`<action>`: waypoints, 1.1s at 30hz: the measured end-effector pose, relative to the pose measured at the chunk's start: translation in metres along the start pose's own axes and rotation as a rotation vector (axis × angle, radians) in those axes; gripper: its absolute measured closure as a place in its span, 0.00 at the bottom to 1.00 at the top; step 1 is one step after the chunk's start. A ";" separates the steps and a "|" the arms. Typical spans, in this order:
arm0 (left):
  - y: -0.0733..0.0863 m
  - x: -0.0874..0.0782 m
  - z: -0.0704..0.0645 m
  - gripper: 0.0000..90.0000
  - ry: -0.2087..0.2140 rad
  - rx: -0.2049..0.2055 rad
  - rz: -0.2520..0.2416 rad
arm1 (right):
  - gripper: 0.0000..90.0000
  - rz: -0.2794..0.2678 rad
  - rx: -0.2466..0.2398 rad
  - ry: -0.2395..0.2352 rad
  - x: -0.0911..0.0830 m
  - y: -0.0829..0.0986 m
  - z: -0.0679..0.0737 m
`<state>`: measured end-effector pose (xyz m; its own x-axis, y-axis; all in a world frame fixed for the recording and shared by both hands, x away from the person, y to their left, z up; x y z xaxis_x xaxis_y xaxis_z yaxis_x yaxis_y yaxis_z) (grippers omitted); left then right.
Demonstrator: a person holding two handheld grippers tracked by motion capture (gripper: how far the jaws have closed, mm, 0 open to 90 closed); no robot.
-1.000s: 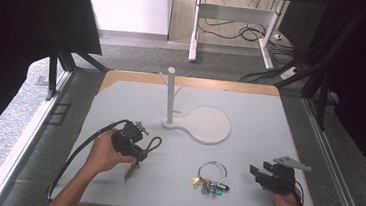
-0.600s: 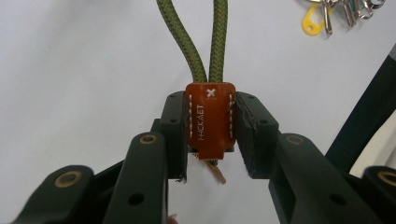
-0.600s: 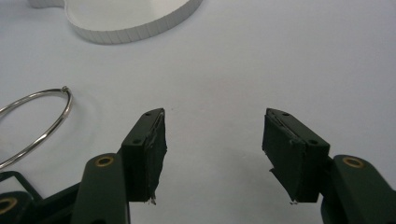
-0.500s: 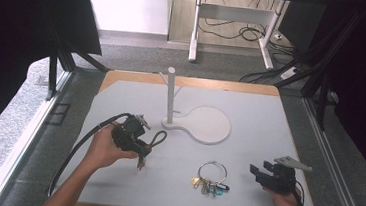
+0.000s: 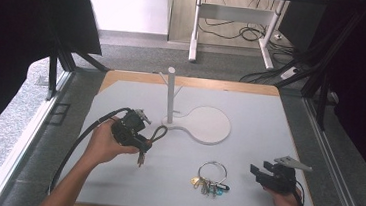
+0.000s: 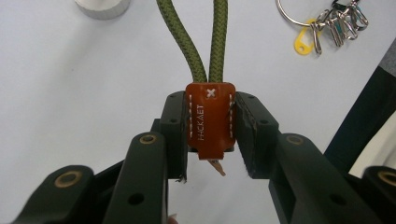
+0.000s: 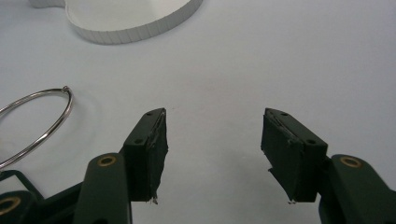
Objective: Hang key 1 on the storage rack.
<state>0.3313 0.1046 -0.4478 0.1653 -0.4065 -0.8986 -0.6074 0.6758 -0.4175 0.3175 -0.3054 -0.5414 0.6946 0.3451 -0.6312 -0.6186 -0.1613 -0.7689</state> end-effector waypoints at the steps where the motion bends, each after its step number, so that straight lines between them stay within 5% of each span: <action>1: 0.000 -0.001 0.000 0.74 0.002 0.000 -0.001 | 0.46 0.000 0.000 0.001 0.000 0.000 0.000; 17: -0.014 -0.025 0.009 0.74 0.020 -0.001 -0.038 | 0.46 0.001 -0.002 -0.002 -0.001 0.000 0.001; 33: -0.018 -0.048 0.022 0.74 -0.020 0.008 -0.021 | 0.46 -0.004 0.011 -0.013 -0.002 -0.001 0.000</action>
<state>0.3513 0.1254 -0.3997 0.1934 -0.4088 -0.8919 -0.5976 0.6719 -0.4376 0.3163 -0.3063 -0.5394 0.6921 0.3580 -0.6268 -0.6200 -0.1499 -0.7701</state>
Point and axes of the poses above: each handheld gripper's, and its own axes: x roughly forward along the jaws, y roughly out of its underside, z roughly to its left, the point moved 7 cm from there along x, roughly forward along the jaws, and after that the axes turned 1 degree about -x, right-handed, at the moved point
